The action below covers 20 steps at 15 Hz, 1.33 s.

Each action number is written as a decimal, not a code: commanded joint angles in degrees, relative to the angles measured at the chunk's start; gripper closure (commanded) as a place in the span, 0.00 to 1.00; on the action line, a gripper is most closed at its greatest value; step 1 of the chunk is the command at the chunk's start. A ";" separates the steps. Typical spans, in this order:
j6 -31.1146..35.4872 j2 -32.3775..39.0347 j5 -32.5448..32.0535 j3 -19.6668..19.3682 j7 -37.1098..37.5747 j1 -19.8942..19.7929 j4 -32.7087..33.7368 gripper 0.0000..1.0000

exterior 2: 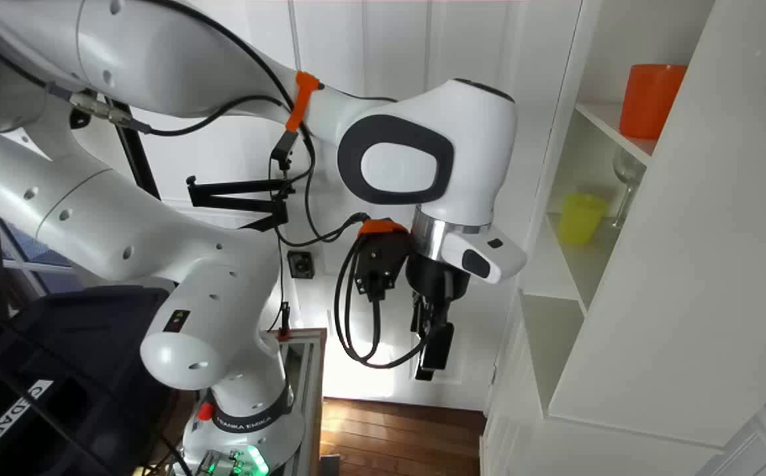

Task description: Move the cup from the top shelf to the top of the rack

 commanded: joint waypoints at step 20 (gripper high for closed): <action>15.99 16.99 18.47 10.05 22.76 8.20 16.39 0.00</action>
